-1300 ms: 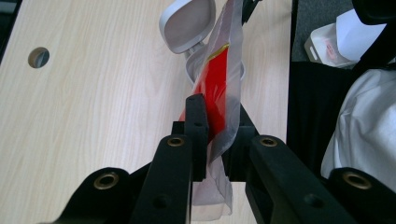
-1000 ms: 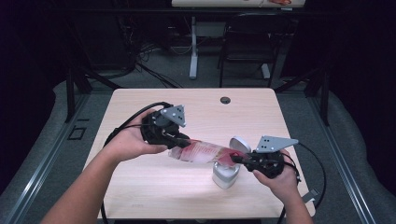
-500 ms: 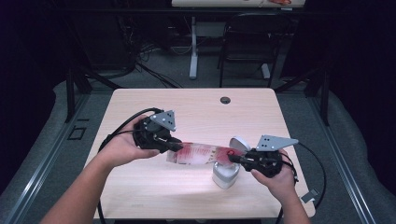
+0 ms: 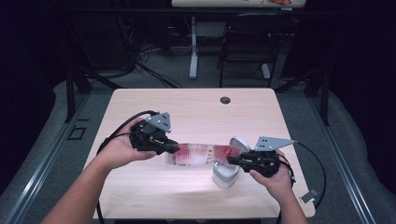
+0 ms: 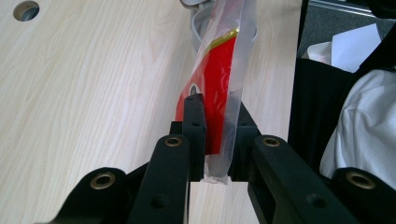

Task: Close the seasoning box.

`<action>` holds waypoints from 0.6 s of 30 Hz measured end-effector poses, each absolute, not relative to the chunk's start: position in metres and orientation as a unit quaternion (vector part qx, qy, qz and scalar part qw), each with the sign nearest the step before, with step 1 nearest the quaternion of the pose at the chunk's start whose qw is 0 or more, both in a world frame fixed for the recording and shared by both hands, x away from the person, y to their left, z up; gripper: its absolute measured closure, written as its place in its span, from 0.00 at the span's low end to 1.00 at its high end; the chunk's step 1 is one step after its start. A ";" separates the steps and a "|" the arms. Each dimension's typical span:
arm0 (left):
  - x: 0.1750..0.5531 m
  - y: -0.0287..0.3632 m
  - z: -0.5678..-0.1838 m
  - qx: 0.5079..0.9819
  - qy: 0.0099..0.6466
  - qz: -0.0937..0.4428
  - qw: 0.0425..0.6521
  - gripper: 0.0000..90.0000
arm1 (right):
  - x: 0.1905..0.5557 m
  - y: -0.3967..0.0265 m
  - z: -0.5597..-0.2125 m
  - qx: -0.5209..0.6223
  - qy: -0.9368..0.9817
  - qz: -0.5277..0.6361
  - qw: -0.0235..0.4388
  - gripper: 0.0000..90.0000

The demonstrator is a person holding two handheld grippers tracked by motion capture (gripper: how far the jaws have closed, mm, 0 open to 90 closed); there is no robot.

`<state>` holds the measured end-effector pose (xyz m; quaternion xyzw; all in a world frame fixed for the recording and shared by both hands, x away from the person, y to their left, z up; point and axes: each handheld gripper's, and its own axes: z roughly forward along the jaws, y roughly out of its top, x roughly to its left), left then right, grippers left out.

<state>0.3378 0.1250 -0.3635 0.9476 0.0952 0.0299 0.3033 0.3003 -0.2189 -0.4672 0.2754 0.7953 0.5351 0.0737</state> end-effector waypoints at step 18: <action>0.339 0.129 -0.372 0.944 0.104 0.025 0.312 0.90 | 0.303 -0.224 -0.475 0.278 0.789 0.544 0.061 0.86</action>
